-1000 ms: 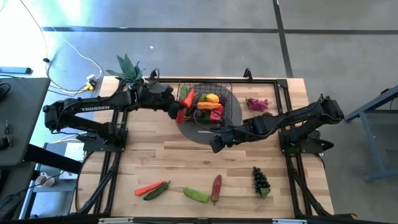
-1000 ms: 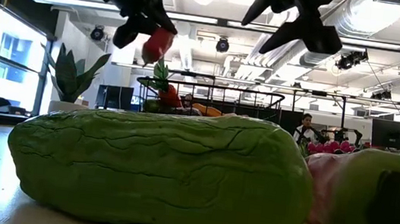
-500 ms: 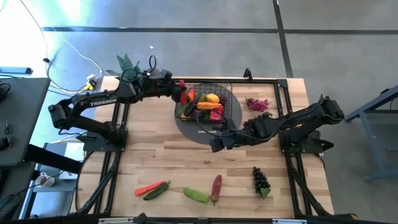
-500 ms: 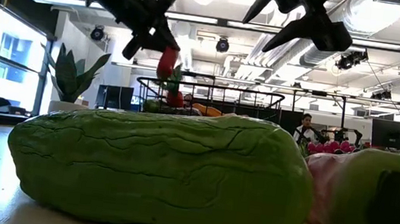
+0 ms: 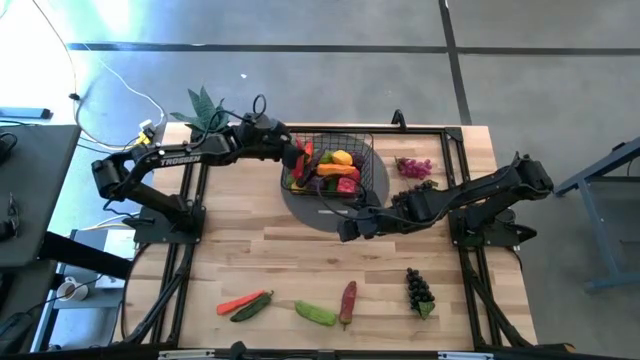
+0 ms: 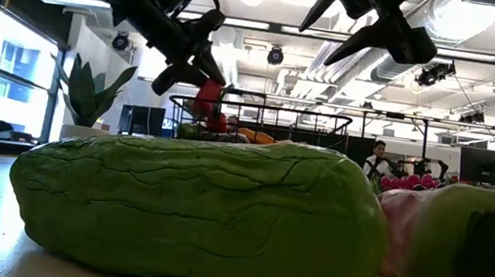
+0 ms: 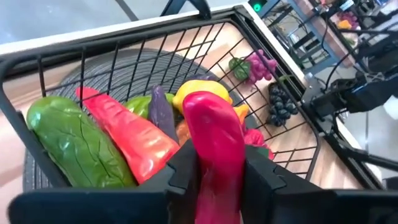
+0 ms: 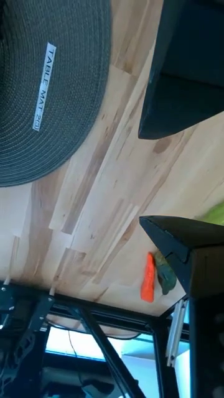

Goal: Build produce basket
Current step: Put the red chili pepper into the wire basket, then put the dark red chili pepper into the wire basket

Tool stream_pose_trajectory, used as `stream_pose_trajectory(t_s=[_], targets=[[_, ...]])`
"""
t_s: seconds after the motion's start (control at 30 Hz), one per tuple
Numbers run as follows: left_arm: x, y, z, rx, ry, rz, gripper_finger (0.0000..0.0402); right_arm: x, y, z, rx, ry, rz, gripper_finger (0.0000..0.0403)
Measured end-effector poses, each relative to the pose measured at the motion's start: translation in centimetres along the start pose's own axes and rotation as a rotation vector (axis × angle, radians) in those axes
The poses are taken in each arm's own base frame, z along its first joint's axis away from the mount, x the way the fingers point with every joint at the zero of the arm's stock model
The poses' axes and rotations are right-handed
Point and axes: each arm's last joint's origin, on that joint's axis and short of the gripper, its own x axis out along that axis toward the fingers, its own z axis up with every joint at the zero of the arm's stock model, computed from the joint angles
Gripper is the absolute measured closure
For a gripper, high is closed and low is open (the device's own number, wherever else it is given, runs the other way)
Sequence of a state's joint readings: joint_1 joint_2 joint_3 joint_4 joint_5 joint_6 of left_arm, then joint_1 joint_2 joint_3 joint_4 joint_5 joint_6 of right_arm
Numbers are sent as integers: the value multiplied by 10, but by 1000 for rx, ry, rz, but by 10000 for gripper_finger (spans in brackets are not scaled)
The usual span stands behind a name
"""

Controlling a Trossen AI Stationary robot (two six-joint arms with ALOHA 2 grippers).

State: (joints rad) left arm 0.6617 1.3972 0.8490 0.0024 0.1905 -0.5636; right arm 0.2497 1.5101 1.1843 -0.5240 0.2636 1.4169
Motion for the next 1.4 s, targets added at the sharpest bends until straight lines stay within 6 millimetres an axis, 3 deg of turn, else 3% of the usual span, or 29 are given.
stream_pose_trajectory(t_s=[0.27, 0.47, 0.67, 1.07, 1.4], targets=[[-1, 3, 2, 72, 0, 4, 268, 0, 1, 0, 74, 7, 13, 208], [-7, 7, 3, 65, 17, 9, 233, -3, 3, -11, 171, 37, 20, 208], [-15, 8, 11, 67, -10, 16, 228, -2, 4, -34, 240, 98, 11, 208], [-46, -18, 43, 293, 33, 63, 233, 16, 0, -77, 391, 251, -85, 208], [-80, -29, 44, 324, 82, 84, 233, 29, -5, -112, 531, 362, -181, 208]])
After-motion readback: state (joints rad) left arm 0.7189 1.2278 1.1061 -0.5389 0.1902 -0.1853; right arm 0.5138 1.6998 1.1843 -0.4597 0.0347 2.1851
